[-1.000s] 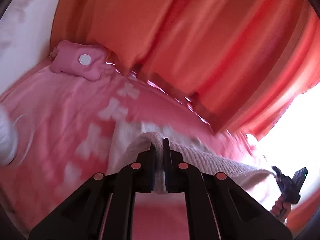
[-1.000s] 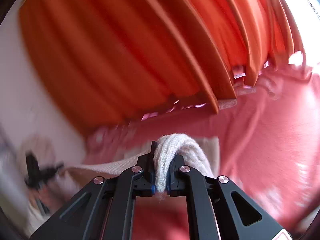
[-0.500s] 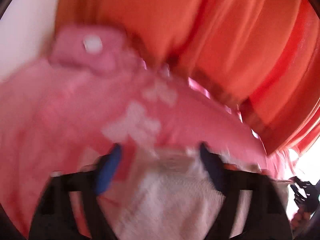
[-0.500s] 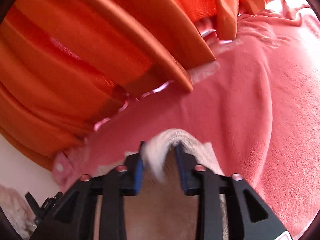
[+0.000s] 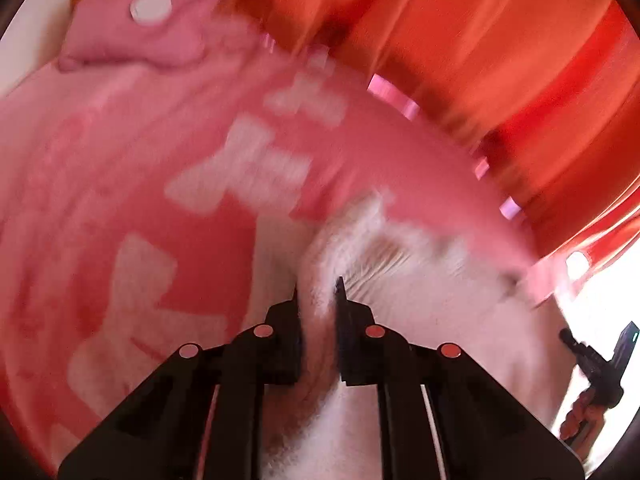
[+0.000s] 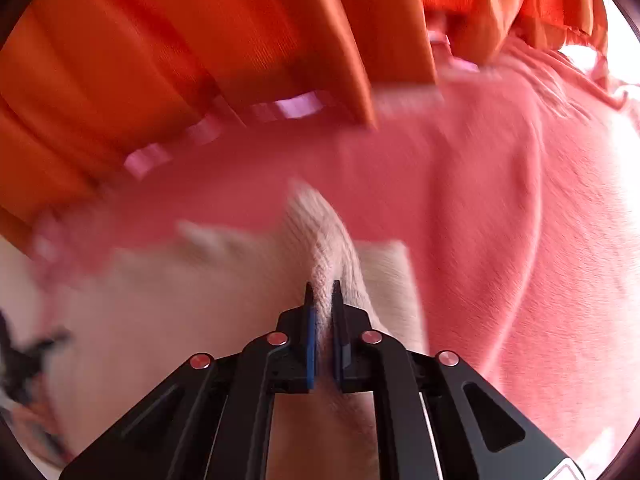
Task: Fold small clothes
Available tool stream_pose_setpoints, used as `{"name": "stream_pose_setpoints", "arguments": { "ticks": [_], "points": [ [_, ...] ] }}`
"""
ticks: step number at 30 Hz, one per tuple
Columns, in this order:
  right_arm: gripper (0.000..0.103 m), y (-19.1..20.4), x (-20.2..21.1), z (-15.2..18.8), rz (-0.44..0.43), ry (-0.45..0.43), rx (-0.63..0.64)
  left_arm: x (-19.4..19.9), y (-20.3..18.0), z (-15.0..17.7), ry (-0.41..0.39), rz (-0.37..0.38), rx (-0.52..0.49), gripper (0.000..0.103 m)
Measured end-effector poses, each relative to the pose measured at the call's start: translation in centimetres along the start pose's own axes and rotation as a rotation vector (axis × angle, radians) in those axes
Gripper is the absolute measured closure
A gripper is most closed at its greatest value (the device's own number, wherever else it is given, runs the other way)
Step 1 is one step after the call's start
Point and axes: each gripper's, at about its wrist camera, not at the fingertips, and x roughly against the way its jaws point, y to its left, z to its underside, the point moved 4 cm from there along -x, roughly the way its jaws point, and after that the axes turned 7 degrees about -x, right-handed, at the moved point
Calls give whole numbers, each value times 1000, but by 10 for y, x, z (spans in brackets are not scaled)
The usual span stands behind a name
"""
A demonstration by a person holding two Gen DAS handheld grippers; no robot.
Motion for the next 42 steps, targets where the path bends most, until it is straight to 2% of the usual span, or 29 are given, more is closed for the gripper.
{"name": "stream_pose_setpoints", "arguments": {
  "ticks": [2,3,5,6,7,9,10,11,13,15,16,17,18,19,20,21,22,24,25,27,29,31,33,35,37,39,40,41,42],
  "points": [
    [98,8,25,-9,-50,-92,21,23,-8,-8,-74,22,-16,93],
    [98,6,21,-11,-8,-81,22,22,-8,-7,-73,-4,-30,93],
    [98,-25,-23,2,216,104,-10,-6,5,5,28,-82,-22,94],
    [98,-39,-36,9,275,170,-44,-19,13,13,83,-93,11,94],
    [98,-41,-33,7,228,167,-89,-20,16,15,92,-84,44,94],
    [98,-25,-7,-8,156,65,-60,-8,10,10,52,-80,20,94],
    [98,-22,1,-13,172,30,-32,-4,9,8,38,-93,-5,94],
    [98,-27,-5,-12,213,59,-35,-9,10,10,61,-118,-14,93],
    [98,-44,-34,3,274,213,-71,-25,16,18,118,-121,7,93],
    [97,-35,-26,-4,284,153,-48,-13,6,11,71,-146,-23,88],
    [94,-22,-10,-10,277,77,-14,3,-2,6,12,-164,-44,88],
    [89,-4,10,-16,272,-27,20,16,-7,2,-34,-185,-47,77],
    [87,10,21,-16,253,-81,59,31,-12,-1,-91,-204,-51,57],
    [87,37,31,-10,178,-113,139,46,-20,-2,-145,-206,-54,49],
    [87,60,30,1,96,-87,204,60,-38,2,-208,-144,-75,46],
    [87,82,25,19,9,-31,253,62,-49,4,-214,-88,-100,46],
    [87,108,13,46,-100,70,306,59,-73,14,-181,18,-152,46],
    [89,145,-12,100,-198,250,405,39,-107,35,-80,111,-238,45],
    [89,159,-25,131,-219,344,467,25,-121,51,-24,88,-298,45],
    [92,163,-39,164,-175,435,539,5,-129,75,55,6,-389,46],
    [102,146,-37,171,-126,458,551,-5,-118,95,117,-77,-444,49],
    [102,111,-21,149,-52,430,465,8,-100,100,99,-90,-442,52],
    [103,57,-3,129,65,382,362,25,-74,104,90,-144,-414,52],
    [103,-11,23,111,90,399,144,40,-45,114,102,-186,-376,52],
    [103,-51,48,102,202,379,49,59,-31,121,99,-162,-338,52],
    [103,-62,71,91,182,339,21,76,-28,121,74,-191,-328,53],
    [87,-63,76,86,201,308,26,84,-27,119,56,-193,-315,52],
    [83,-60,83,73,240,244,51,93,-28,110,23,-186,-285,44],
    [69,-52,87,55,248,174,85,97,-29,99,-5,-166,-256,36]
  ]
}}
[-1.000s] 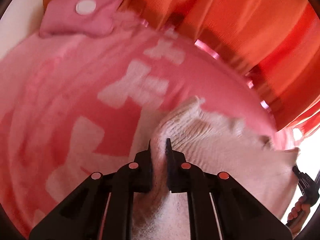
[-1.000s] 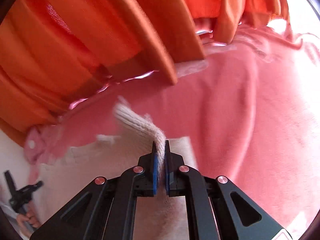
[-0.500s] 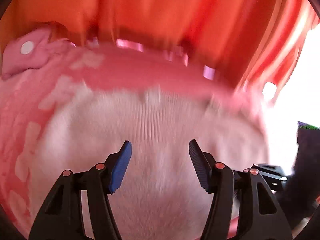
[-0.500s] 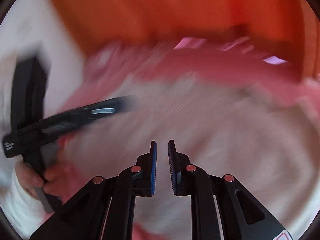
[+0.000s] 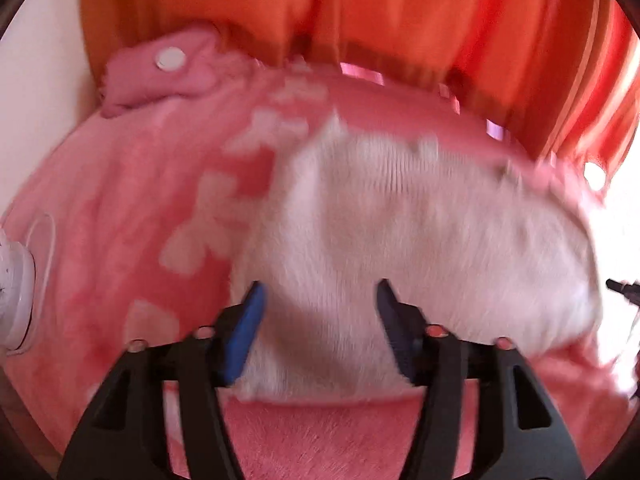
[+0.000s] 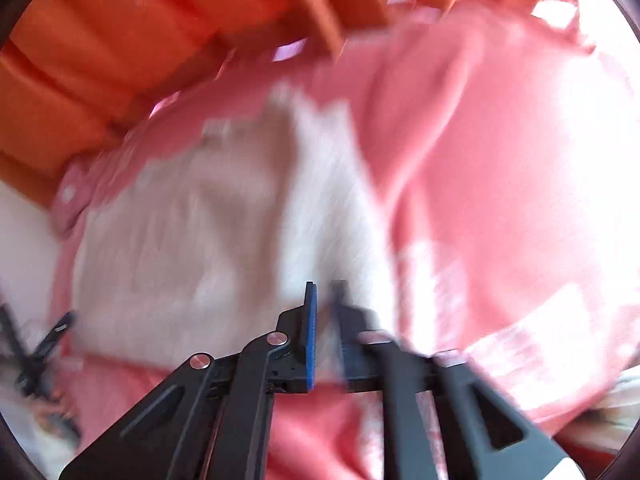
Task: Fold small clothes
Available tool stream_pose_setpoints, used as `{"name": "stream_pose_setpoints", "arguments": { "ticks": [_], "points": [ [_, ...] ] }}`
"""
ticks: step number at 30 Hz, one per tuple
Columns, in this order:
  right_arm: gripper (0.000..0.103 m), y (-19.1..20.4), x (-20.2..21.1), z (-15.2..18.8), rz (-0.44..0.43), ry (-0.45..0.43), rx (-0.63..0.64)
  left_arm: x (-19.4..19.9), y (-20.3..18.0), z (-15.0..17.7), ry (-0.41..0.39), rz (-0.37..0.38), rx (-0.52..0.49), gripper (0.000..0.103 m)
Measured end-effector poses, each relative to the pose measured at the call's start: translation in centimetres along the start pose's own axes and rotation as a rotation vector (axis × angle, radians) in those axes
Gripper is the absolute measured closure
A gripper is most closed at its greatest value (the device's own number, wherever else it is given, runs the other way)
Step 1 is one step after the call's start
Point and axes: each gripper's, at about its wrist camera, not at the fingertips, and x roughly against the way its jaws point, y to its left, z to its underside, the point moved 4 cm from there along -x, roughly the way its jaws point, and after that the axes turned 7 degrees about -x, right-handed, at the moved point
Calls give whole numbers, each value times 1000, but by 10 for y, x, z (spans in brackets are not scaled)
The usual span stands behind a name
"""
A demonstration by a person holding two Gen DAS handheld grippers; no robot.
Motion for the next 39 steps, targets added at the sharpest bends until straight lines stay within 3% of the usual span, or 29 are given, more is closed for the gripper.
{"name": "stream_pose_setpoints", "arguments": {
  "ticks": [1,2,3,7,8,9,10,11,12,14,15,16,18,19,20,23,26,29,31,33,35,36,37,38,39],
  "points": [
    [45,7,3,-13,-13,-42,3,2,2,-12,-21,14,29,30],
    [36,10,4,-25,-33,-85,-5,-1,5,-31,-43,18,67,13],
    [31,17,-3,-38,-55,-116,-13,-6,7,-43,-55,27,89,8],
    [31,33,-73,-71,-45,-72,-52,-84,18,-75,59,11,139,9],
    [31,33,-88,-70,-41,-44,-57,-99,20,-73,92,-3,164,15],
    [43,34,-105,-69,-13,1,-38,-112,23,-70,114,4,194,30],
    [82,43,-107,-59,-5,20,-7,-123,29,-65,119,10,232,35],
    [95,47,-105,-58,-19,23,19,-120,32,-64,91,0,254,52],
    [95,50,-94,-62,-47,-13,21,-114,34,-67,60,3,271,91],
    [96,53,-50,-77,-172,-149,-8,-96,35,-81,6,60,272,92],
    [96,49,-32,-84,-207,-217,-24,-88,36,-86,-25,58,266,94],
    [96,47,-29,-84,-186,-232,-31,-85,36,-90,-42,47,250,94],
    [96,31,-64,-82,-49,-137,-29,-102,37,-89,4,13,215,94],
    [96,20,-98,-72,43,-26,-21,-116,38,-84,42,3,216,94],
    [96,14,-112,-67,57,8,-20,-133,40,-77,83,-8,221,94],
    [95,20,-81,-74,14,-62,-31,-127,34,-78,51,-40,183,94],
    [85,29,-46,-65,-44,-119,-97,-114,32,-80,24,-79,167,92],
    [85,62,-5,-41,-102,-206,13,-69,14,-83,-70,-70,128,92],
    [85,91,3,-16,-169,-166,101,-34,-18,-79,-150,-17,52,84],
    [85,119,-2,18,-229,-71,169,-21,-49,-67,-153,38,-9,74],
    [85,133,-23,60,-242,66,224,-28,-77,-39,-73,86,-78,72],
    [90,128,-33,81,-195,123,237,-39,-84,-24,-14,85,-109,72],
    [100,120,-34,89,-173,129,222,-49,-85,-9,36,63,-127,73],
    [100,109,-29,91,-180,121,185,-56,-78,8,78,34,-132,73],
    [103,93,-24,88,-172,121,127,-51,-72,13,58,46,-120,74]
  ]
}}
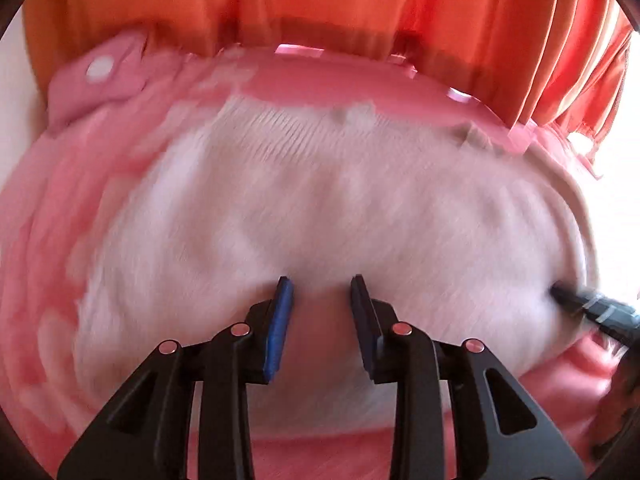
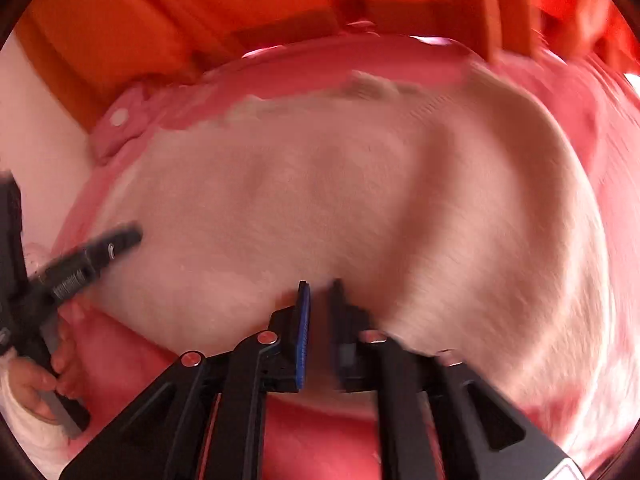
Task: Fold small clothes
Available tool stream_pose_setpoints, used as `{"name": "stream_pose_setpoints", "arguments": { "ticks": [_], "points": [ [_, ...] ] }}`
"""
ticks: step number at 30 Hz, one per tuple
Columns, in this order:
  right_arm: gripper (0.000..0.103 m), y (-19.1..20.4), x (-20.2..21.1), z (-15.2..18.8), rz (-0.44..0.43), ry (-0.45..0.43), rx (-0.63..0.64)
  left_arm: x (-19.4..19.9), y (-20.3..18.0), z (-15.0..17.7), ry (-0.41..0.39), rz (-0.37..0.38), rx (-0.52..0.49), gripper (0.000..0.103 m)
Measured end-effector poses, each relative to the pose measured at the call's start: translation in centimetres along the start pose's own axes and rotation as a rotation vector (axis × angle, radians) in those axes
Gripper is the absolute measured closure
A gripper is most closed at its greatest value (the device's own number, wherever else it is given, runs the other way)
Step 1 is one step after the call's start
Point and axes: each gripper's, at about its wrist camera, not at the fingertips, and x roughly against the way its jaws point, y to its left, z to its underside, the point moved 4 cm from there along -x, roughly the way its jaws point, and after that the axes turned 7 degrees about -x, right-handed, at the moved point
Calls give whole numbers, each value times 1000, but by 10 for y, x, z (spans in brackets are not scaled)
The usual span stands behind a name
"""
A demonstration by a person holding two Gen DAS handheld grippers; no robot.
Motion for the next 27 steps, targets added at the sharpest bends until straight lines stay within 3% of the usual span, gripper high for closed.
{"name": "stream_pose_setpoints", "arguments": {
  "ticks": [2,3,4,5,6,7,9,10,12,13,16,19,22,25,27],
  "points": [
    [103,-37,20,3,91,-34,-130,20,21,6,-23,-72,38,74],
    [103,-55,28,4,192,-52,-173,25,32,10,-30,-103,60,74],
    [103,-69,36,7,169,-59,-257,29,50,18,-23,-121,118,74],
    [103,-69,40,7,117,-58,-284,31,63,24,-16,-81,190,74],
    [103,-61,49,5,139,-96,-239,34,68,28,-17,-44,239,74],
    [91,-52,55,3,151,-129,-197,40,76,30,-29,-16,298,74],
    [90,-22,61,-3,87,-151,-115,59,87,30,-94,-78,369,67],
    [90,-1,61,-8,9,-137,-73,69,91,31,-132,-91,402,62],
    [90,39,53,-14,-67,-116,25,81,101,33,-193,-92,507,33],
    [90,56,44,-17,-78,-114,72,81,104,35,-193,-91,550,28],
    [90,100,12,-27,-111,-81,194,57,106,45,-86,-25,662,26],
    [91,122,-28,-34,-119,7,237,24,101,56,-2,11,739,26],
    [93,116,-78,-24,-65,106,235,25,97,59,-46,-51,716,21],
    [93,118,-78,-30,-91,94,199,21,97,53,-62,-61,727,17],
    [93,115,-79,-30,-113,104,169,19,98,50,-78,-45,743,21]
  ]
}}
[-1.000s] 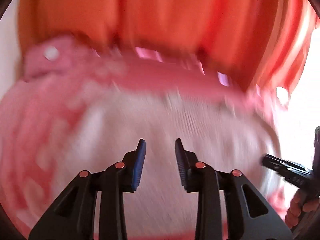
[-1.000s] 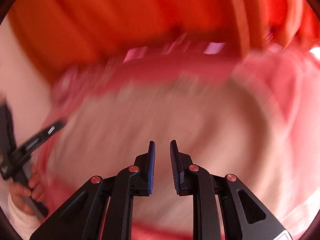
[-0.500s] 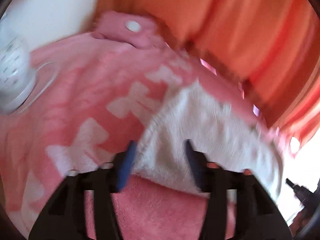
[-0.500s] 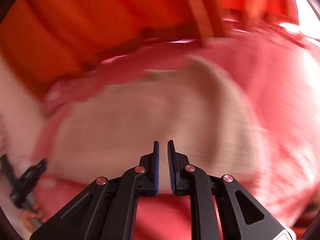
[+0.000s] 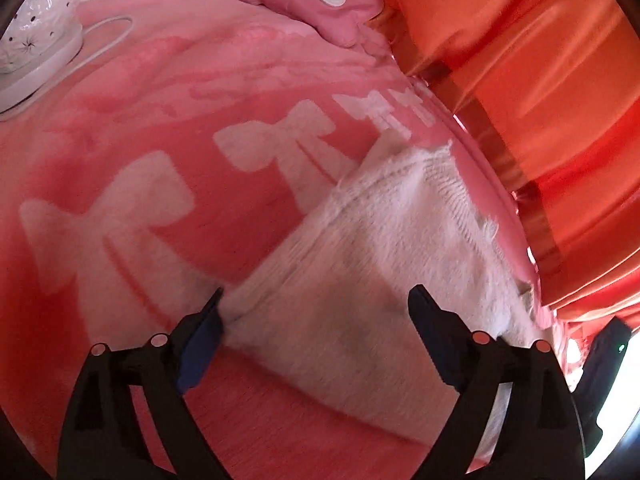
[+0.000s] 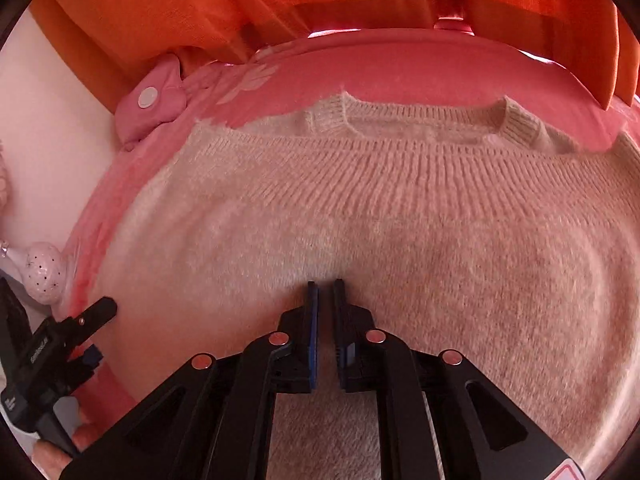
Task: Fold small clothes
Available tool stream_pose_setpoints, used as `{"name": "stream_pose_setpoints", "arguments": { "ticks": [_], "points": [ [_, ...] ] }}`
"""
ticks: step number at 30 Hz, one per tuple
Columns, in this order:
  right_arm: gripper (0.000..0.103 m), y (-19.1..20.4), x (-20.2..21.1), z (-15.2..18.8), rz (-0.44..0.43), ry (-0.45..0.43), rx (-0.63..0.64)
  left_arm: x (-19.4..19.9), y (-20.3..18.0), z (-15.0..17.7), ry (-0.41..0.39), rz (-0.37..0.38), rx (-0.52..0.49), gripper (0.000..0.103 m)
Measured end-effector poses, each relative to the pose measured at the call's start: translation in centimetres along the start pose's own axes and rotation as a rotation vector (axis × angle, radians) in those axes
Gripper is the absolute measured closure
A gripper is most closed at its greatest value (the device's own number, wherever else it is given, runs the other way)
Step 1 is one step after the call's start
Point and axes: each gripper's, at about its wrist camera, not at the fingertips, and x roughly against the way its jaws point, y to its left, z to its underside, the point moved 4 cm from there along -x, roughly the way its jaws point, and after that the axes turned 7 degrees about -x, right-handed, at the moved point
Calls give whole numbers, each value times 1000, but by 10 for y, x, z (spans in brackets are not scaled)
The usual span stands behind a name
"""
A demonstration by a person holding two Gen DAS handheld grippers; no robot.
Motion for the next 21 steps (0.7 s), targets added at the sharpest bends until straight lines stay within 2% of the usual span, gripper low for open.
{"name": "stream_pose_setpoints", "arguments": {
  "ticks": [1,2,3,4,6,7,10,12,14,16,18,19,21],
  "points": [
    [93,-1,-1,-1,-10,2,-11,-1,-1,-2,-3,16,2,28],
    [94,-1,0,-2,-16,3,-20,-3,-1,-4,0,23,-2,47],
    [94,-2,0,-1,-24,4,-28,-3,-1,-5,3,38,-4,72],
    [94,-4,0,-3,-37,6,-43,-1,-4,-7,10,99,2,75],
    [94,-9,5,-1,-56,11,-61,12,-16,-14,-36,116,-26,79],
    [94,-9,6,-2,-68,12,-79,28,-34,-18,-83,131,-88,80],
    [91,-14,26,-7,-88,-25,-122,60,-88,-22,-148,205,-209,81],
    [89,-23,63,-12,-115,-126,-146,81,-145,-16,-174,280,-326,82],
    [83,-48,116,-15,-134,-244,-189,95,-195,-2,-187,352,-423,82],
    [64,-81,158,-10,-104,-340,-231,100,-235,16,-182,414,-502,82],
    [61,-120,192,1,-55,-416,-289,87,-280,51,-125,463,-602,82],
    [61,-136,201,8,-44,-435,-322,80,-289,63,-99,467,-627,82],
    [60,-170,211,25,-64,-450,-418,41,-311,105,5,446,-699,79]
  ]
}}
